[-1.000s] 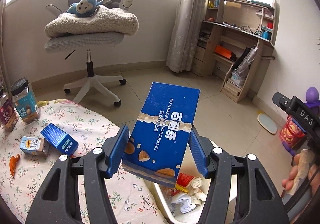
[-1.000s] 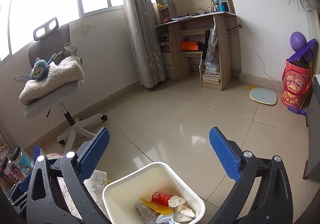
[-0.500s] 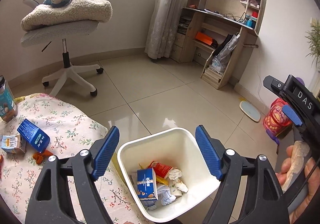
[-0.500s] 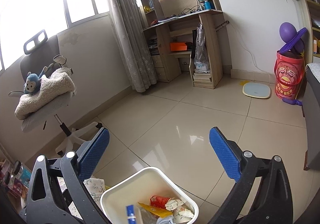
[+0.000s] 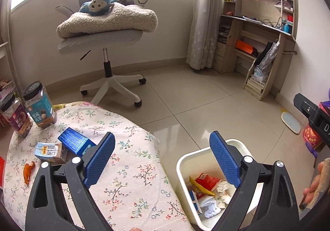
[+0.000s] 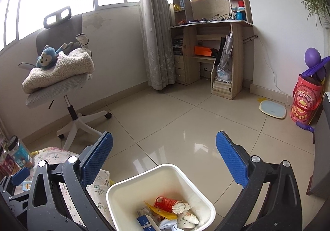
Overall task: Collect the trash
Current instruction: 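Move both tools back over the table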
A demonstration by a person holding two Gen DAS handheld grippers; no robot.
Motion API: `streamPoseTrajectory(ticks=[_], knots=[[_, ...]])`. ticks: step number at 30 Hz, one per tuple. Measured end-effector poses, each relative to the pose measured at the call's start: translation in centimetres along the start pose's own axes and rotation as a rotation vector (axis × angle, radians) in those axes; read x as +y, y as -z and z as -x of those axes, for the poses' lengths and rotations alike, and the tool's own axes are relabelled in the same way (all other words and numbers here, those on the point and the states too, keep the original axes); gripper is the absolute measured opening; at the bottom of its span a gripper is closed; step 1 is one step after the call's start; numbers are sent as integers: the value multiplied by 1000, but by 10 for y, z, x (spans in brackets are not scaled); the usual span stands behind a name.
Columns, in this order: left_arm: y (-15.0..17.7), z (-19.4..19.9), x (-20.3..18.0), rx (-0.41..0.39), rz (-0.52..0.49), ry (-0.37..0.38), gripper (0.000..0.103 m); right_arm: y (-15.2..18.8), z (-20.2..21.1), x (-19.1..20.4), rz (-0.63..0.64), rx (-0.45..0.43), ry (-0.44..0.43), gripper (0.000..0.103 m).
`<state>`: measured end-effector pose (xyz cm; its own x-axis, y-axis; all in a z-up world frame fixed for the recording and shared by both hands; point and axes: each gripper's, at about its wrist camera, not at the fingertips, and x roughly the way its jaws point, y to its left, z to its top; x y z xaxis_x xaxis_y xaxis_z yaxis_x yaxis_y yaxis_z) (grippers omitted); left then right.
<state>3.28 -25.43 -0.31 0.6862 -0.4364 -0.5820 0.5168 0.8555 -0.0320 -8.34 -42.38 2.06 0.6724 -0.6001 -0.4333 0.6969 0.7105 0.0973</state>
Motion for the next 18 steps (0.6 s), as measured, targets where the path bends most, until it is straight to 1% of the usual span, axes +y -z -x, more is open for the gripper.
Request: streamPoseTrajectory(ticks=[2,7,18], knots=[[0,-2,14,11,25,-24,90,2,0,14,38,-1,-5,96],[3,-1,47,10,57,-94,91,8,-6,46,75,29,-45,96],[10,8,123,21,147,-201,91,29,-9,130,173,88,-154,96]])
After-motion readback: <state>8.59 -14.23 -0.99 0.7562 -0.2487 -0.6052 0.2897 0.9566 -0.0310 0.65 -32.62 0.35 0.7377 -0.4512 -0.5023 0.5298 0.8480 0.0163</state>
